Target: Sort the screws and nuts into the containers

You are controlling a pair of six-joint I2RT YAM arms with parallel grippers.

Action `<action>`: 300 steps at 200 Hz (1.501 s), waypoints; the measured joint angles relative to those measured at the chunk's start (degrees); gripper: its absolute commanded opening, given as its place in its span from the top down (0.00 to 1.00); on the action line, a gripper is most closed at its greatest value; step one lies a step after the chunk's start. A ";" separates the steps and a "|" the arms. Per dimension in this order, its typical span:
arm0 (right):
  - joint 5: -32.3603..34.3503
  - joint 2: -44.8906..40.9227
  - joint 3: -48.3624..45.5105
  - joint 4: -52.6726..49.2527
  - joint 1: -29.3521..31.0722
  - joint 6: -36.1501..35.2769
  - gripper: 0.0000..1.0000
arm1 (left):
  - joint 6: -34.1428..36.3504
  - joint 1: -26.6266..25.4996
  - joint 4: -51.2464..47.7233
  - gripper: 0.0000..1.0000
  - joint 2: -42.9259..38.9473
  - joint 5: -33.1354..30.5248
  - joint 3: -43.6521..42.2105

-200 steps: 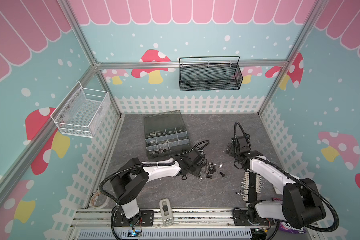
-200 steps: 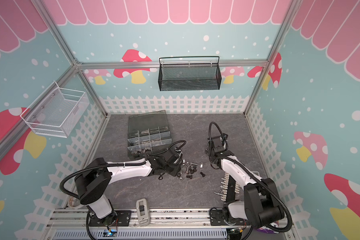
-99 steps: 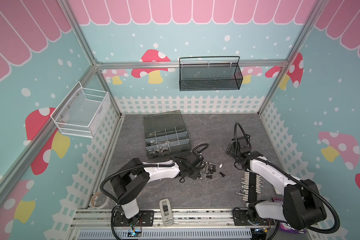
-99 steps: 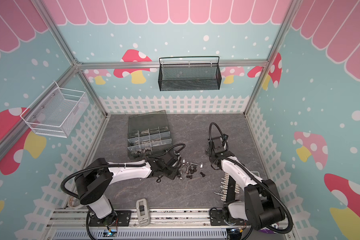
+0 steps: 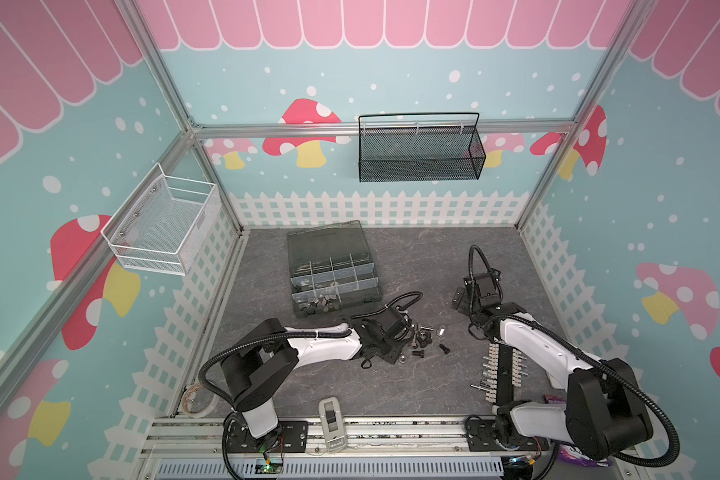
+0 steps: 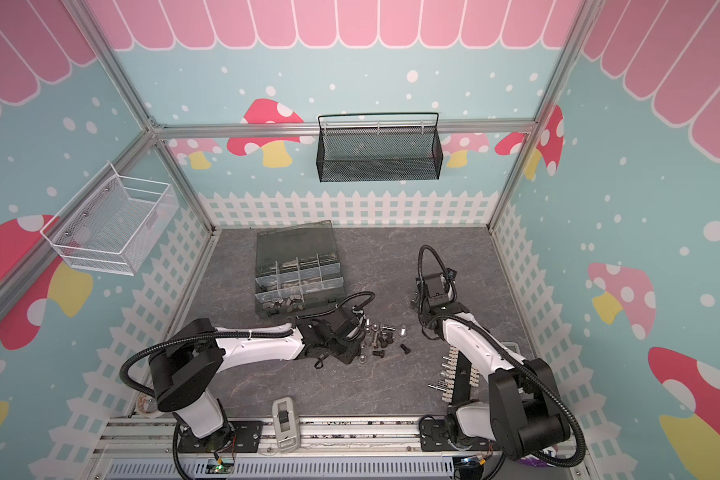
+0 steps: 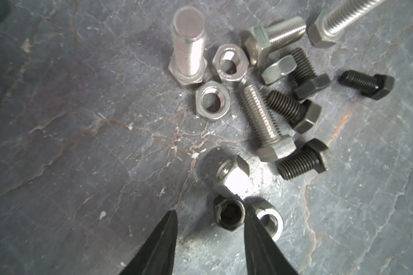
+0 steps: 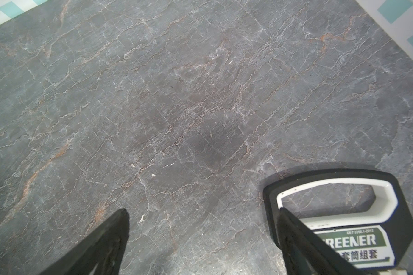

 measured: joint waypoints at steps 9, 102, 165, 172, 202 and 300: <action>0.00 0.00 -0.02 0.00 0.00 0.00 0.03 | 0.00 0.00 0.02 0.53 0.04 0.00 0.02; 0.02 0.00 -0.44 0.00 0.00 0.02 0.03 | 0.22 -0.42 -0.66 0.52 3.26 0.09 2.03; 0.02 0.00 -0.44 -0.02 0.00 0.02 0.03 | 0.42 -0.70 -2.29 0.54 3.45 -2.27 2.29; 0.02 0.00 -0.44 -0.02 0.00 0.02 0.03 | 0.42 -0.70 -2.51 0.55 3.45 -2.73 2.32; 0.00 0.00 -0.44 -0.02 0.00 0.02 0.03 | 0.44 -0.70 -3.56 0.58 3.52 -4.13 2.51; 0.00 0.00 -0.44 -0.02 0.00 0.02 0.03 | 1.29 -0.68 -5.03 0.63 5.42 -4.59 5.09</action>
